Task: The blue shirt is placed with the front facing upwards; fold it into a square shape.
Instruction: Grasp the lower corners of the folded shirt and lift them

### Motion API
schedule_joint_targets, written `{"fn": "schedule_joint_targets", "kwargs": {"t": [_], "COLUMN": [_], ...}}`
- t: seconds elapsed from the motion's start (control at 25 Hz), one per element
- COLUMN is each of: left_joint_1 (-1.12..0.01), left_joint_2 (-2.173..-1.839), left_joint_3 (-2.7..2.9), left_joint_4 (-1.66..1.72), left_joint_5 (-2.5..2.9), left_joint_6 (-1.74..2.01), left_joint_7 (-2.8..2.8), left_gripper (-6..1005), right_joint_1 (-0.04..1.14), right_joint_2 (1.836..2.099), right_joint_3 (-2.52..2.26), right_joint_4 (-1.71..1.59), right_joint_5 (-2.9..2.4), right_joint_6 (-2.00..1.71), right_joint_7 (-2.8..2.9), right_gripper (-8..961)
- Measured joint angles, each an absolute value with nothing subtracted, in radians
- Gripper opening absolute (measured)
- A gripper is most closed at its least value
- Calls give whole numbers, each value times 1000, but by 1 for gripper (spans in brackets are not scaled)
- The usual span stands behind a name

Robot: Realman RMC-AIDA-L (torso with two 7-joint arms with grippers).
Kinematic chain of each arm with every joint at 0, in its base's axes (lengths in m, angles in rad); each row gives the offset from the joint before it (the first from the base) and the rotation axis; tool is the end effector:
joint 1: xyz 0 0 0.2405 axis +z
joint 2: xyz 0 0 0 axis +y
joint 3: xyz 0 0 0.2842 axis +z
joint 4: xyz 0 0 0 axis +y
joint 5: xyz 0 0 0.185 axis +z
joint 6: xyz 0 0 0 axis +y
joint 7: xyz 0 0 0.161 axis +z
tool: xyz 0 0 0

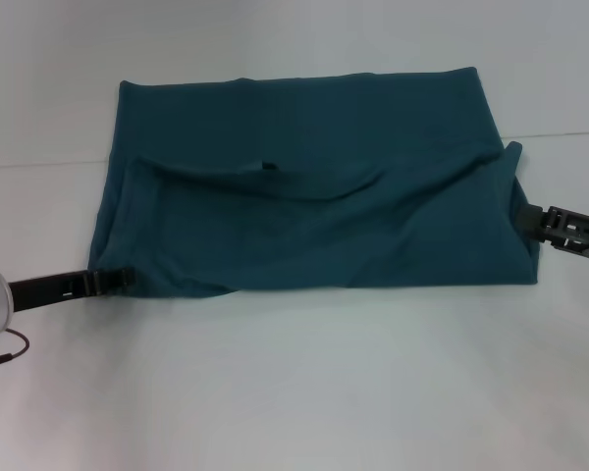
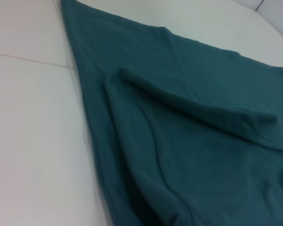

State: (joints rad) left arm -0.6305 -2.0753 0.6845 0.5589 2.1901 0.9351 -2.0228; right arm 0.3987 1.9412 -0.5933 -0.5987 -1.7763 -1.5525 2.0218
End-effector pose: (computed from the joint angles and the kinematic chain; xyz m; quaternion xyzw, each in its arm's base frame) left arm -0.3172 0.3992 -0.0319 -0.7843 -0.5246 -0.1493 0.2955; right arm 0.3180 0.3235 0.0535 -0.7436 0.5356 0.3721 0.1476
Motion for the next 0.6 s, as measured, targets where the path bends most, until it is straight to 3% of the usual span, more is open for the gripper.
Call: {"fn": "schedule_joint_targets", "kwargs": {"t": [0.08,0.4,0.52,0.6], "left_joint_1": [-633,-630,-632,-634], "left_joint_2": [-2075,-2080,-2076,-2073], "left_joint_3": [684,682,684,683], "left_joint_4": [563,585,589,602], "left_joint_5": [2192,2184,2190,2191], "left_joint_6": [935,943,967,1003], "left_joint_7": [-2025,-2032,-2052,-2081], "left_gripper": [552,229,92,80], "right_joint_1": [399,395,397,407], "right_joint_2": [1941,1934,1921,1904], "right_joint_3": [-593,-593,-601,-604], "right_joint_4": [-599,-598,-602,-616], "right_joint_5": [-1776,-1776,-1791,-1839], "right_joint_6": [-1553,-1560,-1565,-1566], "right_joint_7": [2022,2022,2025,2040], "right_gripper": [746,747,747,747]}}
